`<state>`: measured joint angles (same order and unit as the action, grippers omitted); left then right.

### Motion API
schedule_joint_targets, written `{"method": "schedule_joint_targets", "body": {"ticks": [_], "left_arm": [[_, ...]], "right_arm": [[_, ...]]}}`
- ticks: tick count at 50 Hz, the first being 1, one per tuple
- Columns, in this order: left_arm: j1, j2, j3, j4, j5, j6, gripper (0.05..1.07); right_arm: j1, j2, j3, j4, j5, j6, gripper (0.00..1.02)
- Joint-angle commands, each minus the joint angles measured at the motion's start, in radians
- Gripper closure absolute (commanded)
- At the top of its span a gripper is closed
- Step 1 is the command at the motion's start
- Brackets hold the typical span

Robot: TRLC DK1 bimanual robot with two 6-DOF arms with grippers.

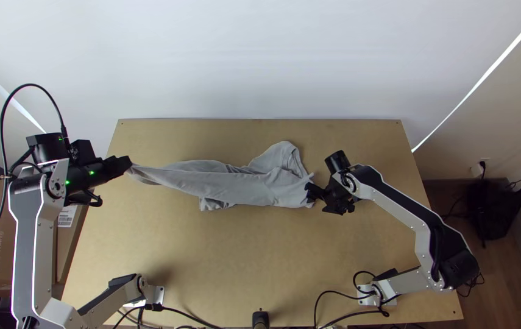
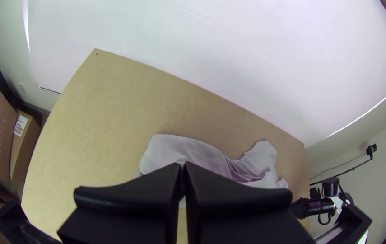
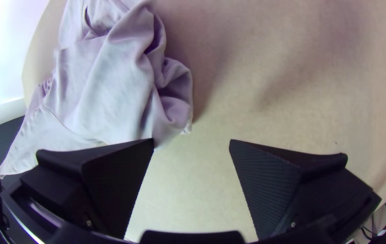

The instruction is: Fold the t-shirt

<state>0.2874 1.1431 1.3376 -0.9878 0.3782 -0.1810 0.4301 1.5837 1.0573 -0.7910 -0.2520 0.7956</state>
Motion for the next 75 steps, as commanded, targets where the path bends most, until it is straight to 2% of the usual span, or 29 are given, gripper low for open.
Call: {"method": "schedule_joint_targets", "body": {"ticks": [1, 13, 17, 26, 34, 40, 46, 48, 49, 59, 61, 68, 75], "left_arm": [[0.013, -0.028, -0.020, -0.011, 0.010, 0.023, 1.05], [0.067, -0.028, -0.021, -0.025, 0.028, 0.049, 1.05], [0.090, -0.029, -0.021, -0.034, 0.037, 0.069, 1.05], [0.133, -0.029, -0.025, -0.048, 0.057, 0.095, 1.05], [0.134, -0.036, -0.029, -0.058, 0.059, 0.097, 1.05], [0.134, -0.042, -0.032, -0.060, 0.071, 0.097, 1.05], [0.136, -0.045, -0.037, -0.060, 0.077, 0.095, 1.05], [0.136, -0.046, -0.037, -0.060, 0.077, 0.095, 1.05], [0.136, -0.046, -0.037, -0.060, 0.077, 0.095, 1.05], [0.160, -0.079, -0.020, -0.041, 0.077, 0.084, 1.05], [0.160, -0.089, -0.021, -0.015, 0.077, 0.080, 1.05], [0.162, -0.086, 0.011, 0.001, 0.077, 0.071, 1.05], [0.157, -0.077, 0.041, 0.029, 0.076, 0.064, 1.05]], "right_arm": [[0.004, 0.056, 0.049, -0.010, -0.001, -0.002, 0.25], [0.012, 0.130, 0.104, 0.004, -0.001, -0.009, 0.25], [0.019, 0.137, 0.116, 0.019, -0.001, -0.012, 0.34], [0.032, 0.151, 0.133, 0.032, -0.001, -0.012, 0.34], [0.053, 0.150, 0.139, 0.033, 0.039, -0.016, 0.69], [0.053, 0.148, 0.133, 0.033, 0.040, -0.018, 0.84], [0.058, 0.144, 0.112, 0.033, 0.042, -0.036, 0.87], [0.059, 0.139, 0.110, 0.033, 0.065, -0.045, 0.99], [0.059, 0.136, 0.110, 0.033, 0.082, -0.045, 1.00], [0.061, 0.035, 0.133, 0.033, 0.094, -0.056, 1.00], [0.061, 0.007, 0.148, 0.033, 0.112, -0.065, 1.00], [0.047, -0.082, 0.216, 0.022, 0.238, -0.122, 1.00], [0.004, -0.171, 0.254, 0.024, 0.240, -0.134, 1.00]]}}
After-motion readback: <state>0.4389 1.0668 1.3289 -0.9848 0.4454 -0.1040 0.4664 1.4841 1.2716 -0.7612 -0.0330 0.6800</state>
